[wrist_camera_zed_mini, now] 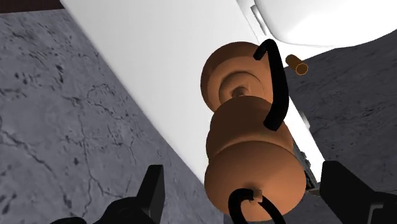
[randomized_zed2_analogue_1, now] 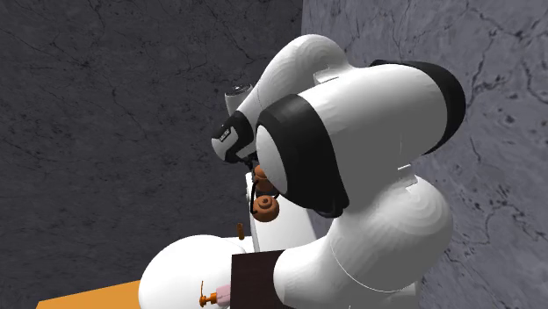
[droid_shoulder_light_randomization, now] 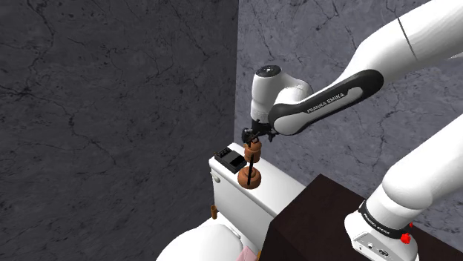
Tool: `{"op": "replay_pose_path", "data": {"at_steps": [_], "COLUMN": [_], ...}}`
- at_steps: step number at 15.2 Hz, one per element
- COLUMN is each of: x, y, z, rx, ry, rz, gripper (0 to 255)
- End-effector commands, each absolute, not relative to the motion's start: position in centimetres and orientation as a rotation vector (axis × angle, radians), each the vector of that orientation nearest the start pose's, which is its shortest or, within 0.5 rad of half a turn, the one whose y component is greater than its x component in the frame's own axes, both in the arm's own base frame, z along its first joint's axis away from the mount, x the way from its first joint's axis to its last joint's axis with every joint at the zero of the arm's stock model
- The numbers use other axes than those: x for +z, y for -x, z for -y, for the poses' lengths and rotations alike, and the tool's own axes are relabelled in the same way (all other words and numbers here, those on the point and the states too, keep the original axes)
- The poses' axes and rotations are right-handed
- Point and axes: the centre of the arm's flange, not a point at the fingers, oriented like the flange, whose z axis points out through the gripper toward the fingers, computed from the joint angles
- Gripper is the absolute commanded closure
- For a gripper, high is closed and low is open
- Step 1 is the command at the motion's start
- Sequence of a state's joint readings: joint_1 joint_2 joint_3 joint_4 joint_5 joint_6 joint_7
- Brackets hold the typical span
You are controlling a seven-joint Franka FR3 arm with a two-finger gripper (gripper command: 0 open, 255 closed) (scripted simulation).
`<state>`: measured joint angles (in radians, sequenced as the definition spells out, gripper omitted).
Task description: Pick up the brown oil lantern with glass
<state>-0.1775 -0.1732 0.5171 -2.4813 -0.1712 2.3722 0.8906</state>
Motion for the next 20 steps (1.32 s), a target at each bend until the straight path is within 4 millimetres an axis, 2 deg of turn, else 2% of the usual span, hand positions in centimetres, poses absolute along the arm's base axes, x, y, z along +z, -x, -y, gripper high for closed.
{"op": "replay_pose_path", "data": {"at_steps": [1, 9, 11, 12, 20], "x": [33.0, 28.7, 28.7, 28.6, 28.6], "y": [-45.0, -45.2, -45.2, -45.2, -45.1], "z": [-16.2, -16.3, -16.3, -16.3, -16.3], "rx": [-0.250, -0.250, -0.250, -0.250, -0.250], "ry": [3.198, 3.197, 3.197, 3.197, 3.197], "rz": [-0.791, -0.801, -0.801, -0.801, -0.801], "gripper": [0, 0, 0, 255, 255]}}
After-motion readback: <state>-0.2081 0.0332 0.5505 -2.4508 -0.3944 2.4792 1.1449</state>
